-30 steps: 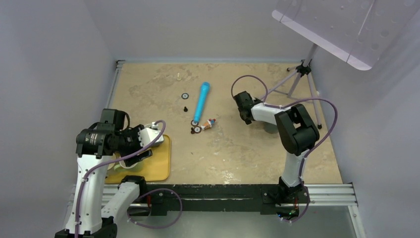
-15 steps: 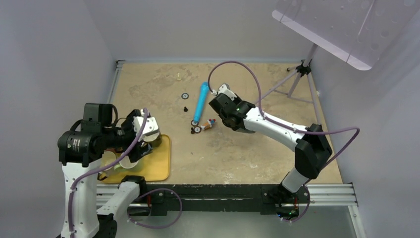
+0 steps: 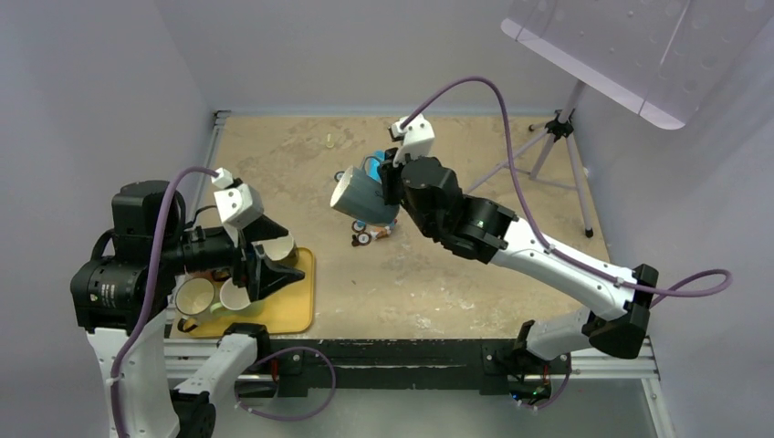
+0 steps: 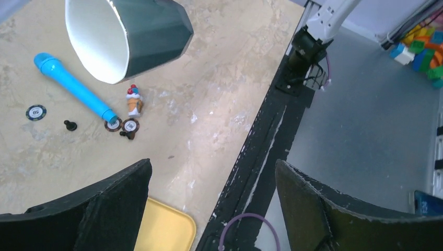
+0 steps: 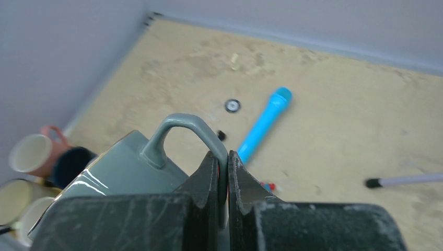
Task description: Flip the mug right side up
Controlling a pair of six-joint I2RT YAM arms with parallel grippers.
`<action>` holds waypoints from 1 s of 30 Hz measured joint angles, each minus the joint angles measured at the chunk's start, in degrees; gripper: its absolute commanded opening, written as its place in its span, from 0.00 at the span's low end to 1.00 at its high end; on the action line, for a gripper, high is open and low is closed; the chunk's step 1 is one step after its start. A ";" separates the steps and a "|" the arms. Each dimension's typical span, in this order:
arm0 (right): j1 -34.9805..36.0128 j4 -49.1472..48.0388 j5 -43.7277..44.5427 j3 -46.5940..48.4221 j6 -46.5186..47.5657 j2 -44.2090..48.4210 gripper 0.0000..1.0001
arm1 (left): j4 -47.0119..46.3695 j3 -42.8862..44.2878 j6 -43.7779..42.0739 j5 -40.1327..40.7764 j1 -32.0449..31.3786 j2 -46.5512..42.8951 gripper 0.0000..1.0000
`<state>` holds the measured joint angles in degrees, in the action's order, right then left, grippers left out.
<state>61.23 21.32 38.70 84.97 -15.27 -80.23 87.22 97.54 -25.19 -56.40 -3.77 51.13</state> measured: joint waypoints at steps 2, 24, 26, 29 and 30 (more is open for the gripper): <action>0.24 -4.68 -2.75 -0.63 -1.64 1.46 0.00 | -3.76 -1.07 4.59 -0.37 0.00 -0.31 0.89; 7.76 -18.40 -15.76 -0.76 -4.98 -2.60 0.00 | -19.41 -8.41 13.53 1.05 -0.26 0.15 0.21; 7.39 -18.99 -15.80 -0.46 -5.35 -3.67 0.00 | -18.71 -8.72 13.07 0.07 -0.50 0.22 0.00; 7.15 -19.74 -16.85 0.39 -5.46 -5.88 0.19 | -16.96 -9.64 11.02 -0.37 -0.68 -0.33 0.00; 7.39 -19.63 -17.16 0.39 -5.57 -6.12 0.54 | -15.80 -9.73 10.29 0.00 -0.61 -0.52 0.00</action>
<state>68.62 1.69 21.54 85.36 -20.84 -86.35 71.42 87.81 -14.90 -56.40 -4.38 50.61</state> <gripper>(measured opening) 0.044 0.059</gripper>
